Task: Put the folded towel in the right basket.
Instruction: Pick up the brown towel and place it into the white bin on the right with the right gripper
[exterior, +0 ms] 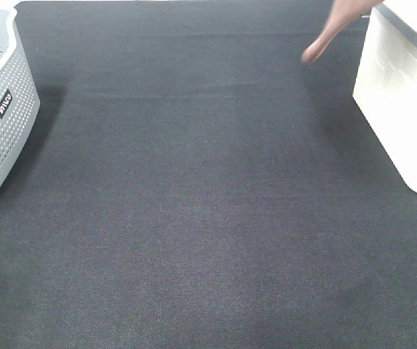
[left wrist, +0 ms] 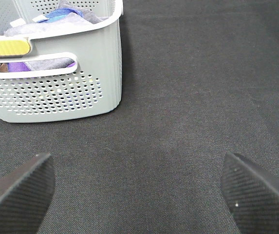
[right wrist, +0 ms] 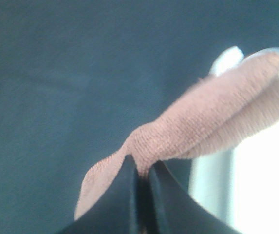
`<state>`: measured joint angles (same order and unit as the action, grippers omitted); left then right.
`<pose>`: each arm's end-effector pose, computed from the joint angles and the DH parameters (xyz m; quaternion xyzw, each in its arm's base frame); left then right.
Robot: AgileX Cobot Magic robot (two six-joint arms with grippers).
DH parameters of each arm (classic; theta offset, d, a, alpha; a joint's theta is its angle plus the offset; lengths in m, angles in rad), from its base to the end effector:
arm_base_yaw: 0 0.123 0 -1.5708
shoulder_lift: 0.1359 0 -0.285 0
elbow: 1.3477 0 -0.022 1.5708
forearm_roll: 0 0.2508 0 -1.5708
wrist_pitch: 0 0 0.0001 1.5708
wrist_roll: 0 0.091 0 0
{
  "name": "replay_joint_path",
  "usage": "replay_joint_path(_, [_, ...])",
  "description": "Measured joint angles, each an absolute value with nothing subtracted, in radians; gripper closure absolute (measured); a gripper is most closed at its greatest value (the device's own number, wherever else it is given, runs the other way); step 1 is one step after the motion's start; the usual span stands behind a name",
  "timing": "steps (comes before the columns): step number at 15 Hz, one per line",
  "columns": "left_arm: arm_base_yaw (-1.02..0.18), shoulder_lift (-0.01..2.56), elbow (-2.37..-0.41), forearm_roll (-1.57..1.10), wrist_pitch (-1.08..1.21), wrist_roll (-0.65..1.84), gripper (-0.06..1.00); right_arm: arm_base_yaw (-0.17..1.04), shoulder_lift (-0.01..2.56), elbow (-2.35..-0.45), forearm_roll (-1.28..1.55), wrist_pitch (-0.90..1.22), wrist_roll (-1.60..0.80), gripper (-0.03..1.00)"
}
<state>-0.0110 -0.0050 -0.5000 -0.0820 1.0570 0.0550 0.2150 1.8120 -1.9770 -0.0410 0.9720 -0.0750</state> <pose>-0.0057 -0.0064 0.2778 0.0297 0.8497 -0.0294 0.5256 0.4019 0.0846 0.4119 -0.1351 0.9006 0.0087 0.4131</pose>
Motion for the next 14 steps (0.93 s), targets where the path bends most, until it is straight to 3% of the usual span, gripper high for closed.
replay_joint_path(4, [-0.011,-0.005,-0.5,-0.082,1.057,0.055,0.07,0.179,1.794,-1.977,-0.093,0.954,-0.041,0.97])
replay_joint_path(11, [-0.011,-0.005,-0.5,-0.082,1.057,0.055,0.07,-0.195,1.801,-1.977,0.185,0.944,-0.084,0.97])
replay_joint_path(14, [-0.011,-0.005,-0.5,-0.082,1.057,0.055,0.07,-0.274,1.891,-1.977,0.302,0.946,-0.128,0.97])
